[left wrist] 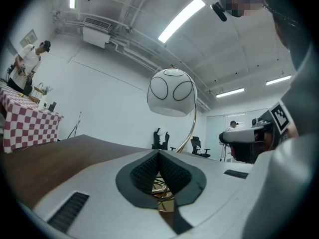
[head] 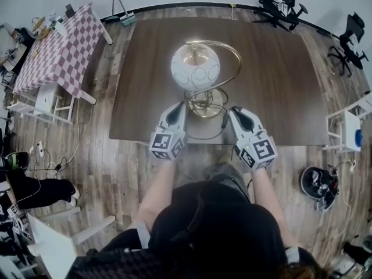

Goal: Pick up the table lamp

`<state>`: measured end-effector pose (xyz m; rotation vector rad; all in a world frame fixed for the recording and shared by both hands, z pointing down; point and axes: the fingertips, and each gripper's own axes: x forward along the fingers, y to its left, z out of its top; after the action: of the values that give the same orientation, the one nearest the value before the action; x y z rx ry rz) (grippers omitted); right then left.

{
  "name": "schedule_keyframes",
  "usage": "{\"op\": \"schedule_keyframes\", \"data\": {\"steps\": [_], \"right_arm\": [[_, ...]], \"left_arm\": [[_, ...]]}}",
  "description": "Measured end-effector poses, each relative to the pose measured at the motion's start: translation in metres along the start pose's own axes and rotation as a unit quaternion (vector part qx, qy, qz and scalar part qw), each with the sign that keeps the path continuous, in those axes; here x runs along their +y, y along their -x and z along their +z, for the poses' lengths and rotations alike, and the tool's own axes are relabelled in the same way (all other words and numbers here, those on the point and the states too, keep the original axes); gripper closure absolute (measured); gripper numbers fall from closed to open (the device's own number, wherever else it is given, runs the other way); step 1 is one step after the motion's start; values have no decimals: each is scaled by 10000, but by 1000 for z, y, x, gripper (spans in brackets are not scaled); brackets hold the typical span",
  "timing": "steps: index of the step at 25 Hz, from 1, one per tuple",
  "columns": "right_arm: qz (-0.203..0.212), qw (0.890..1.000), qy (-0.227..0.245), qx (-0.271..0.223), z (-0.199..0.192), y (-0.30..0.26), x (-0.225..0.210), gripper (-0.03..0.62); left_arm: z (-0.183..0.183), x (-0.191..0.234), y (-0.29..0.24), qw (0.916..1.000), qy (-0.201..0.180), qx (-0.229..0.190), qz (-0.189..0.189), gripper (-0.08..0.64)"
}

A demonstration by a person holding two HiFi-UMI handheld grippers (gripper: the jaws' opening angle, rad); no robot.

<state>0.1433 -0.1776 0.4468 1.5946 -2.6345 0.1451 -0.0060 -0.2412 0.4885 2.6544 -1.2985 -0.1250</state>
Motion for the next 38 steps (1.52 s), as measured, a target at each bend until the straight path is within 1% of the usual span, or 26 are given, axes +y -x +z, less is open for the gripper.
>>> {"op": "schedule_keyframes", "data": {"steps": [8, 13, 15, 16, 19, 21, 24, 26, 28, 34, 38], "right_arm": [[171, 9998, -108, -18, -2, -16, -20, 557], [297, 9995, -121, -38, -3, -24, -28, 557], [342, 9993, -108, -61, -1, -29, -31, 557], [368, 9992, -108, -81, 0, -32, -33, 557], [458, 9988, -102, -144, 2, -39, -37, 557], [506, 9986, -83, -164, 1, -42, -40, 557], [567, 9982, -69, -189, -1, -44, -43, 557], [594, 9980, -79, -215, -2, -45, -46, 557], [607, 9978, -86, -239, -4, -47, -49, 557], [654, 9974, -61, -303, -6, -51, -58, 557], [655, 9973, -61, -340, -7, -53, -63, 557]], "left_arm": [[-14, 5, -11, 9996, -6, 78, 260, 551], [-21, 7, -13, 9993, -52, 22, 380, 549], [-23, 10, -15, 9992, -66, -5, 398, 545], [-24, 11, -16, 9991, -77, -24, 404, 518], [-27, 14, -21, 9989, -126, -82, 443, 517], [-30, 15, -22, 9987, -165, -104, 463, 499], [-30, 17, -27, 9985, -177, -178, 483, 496], [-33, 17, -31, 9985, -203, -206, 459, 477], [-38, 17, -35, 9985, -264, -180, 443, 460], [-55, 20, -47, 9980, -359, -56, 508, 460], [-57, 21, -54, 9976, -445, -16, 522, 456]]}}
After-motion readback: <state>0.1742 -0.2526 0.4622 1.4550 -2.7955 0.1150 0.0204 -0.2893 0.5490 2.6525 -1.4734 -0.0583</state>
